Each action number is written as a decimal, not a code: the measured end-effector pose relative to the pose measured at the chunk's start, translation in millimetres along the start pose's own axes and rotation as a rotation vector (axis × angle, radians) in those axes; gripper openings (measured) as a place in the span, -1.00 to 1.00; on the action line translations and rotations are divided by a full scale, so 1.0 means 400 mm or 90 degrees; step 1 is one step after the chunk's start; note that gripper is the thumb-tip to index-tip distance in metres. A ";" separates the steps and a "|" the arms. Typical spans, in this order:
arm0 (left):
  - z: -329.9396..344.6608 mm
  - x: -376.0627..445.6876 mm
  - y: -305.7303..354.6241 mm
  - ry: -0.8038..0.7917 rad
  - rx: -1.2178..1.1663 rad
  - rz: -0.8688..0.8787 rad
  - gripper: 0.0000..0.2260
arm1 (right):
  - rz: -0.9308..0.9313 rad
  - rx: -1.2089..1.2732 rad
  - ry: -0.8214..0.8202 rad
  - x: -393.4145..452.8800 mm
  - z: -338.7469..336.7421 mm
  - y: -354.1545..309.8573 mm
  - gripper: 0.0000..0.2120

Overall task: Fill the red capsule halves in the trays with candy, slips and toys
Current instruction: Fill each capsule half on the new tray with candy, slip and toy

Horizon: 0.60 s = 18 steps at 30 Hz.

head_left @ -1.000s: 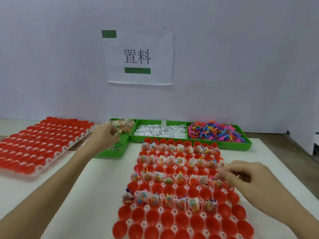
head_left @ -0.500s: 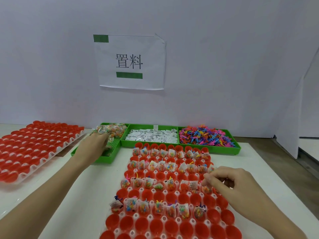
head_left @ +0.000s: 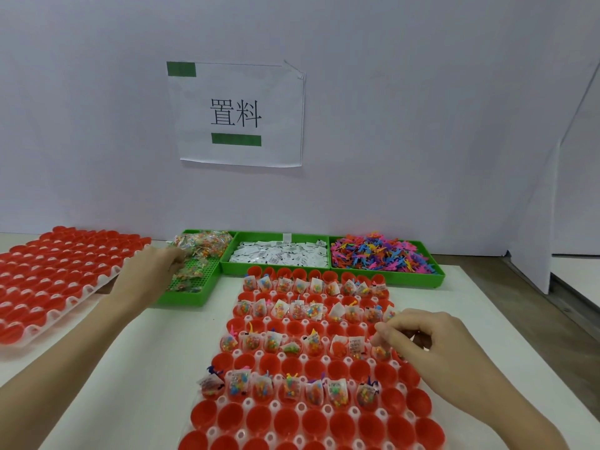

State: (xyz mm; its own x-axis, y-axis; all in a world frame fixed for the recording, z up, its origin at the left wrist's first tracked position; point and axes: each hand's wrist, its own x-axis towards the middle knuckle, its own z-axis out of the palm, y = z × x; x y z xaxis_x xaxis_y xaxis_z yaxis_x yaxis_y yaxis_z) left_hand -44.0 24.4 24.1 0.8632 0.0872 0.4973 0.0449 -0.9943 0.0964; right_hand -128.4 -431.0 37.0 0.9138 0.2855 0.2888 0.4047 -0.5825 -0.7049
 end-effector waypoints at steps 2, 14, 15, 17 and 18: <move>-0.007 -0.013 0.012 0.043 0.030 -0.003 -0.92 | 0.001 0.000 0.003 -0.001 0.000 -0.002 -0.76; -0.098 -0.203 0.350 0.024 -0.809 -0.096 -0.92 | 0.013 0.008 0.021 0.006 0.004 0.008 -0.78; -0.103 -0.210 0.360 0.014 -0.822 -0.086 -0.90 | 0.011 0.016 0.031 0.006 0.005 0.007 -0.77; -0.103 -0.221 0.362 -0.008 -0.822 -0.050 -0.86 | 0.005 0.033 0.061 0.008 0.008 0.006 -0.75; -0.099 -0.226 0.355 -0.015 -0.823 -0.036 -0.85 | 0.001 0.042 0.080 0.008 0.013 0.005 -0.75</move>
State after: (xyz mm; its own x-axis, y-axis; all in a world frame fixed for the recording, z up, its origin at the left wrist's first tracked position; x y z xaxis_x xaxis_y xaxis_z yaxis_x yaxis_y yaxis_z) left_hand -135.6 -122.2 27.1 0.8855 0.1129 0.4507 -0.4223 -0.2087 0.8821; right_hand -124.8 -427.3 33.1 0.9129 0.1847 0.3639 0.4043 -0.5303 -0.7452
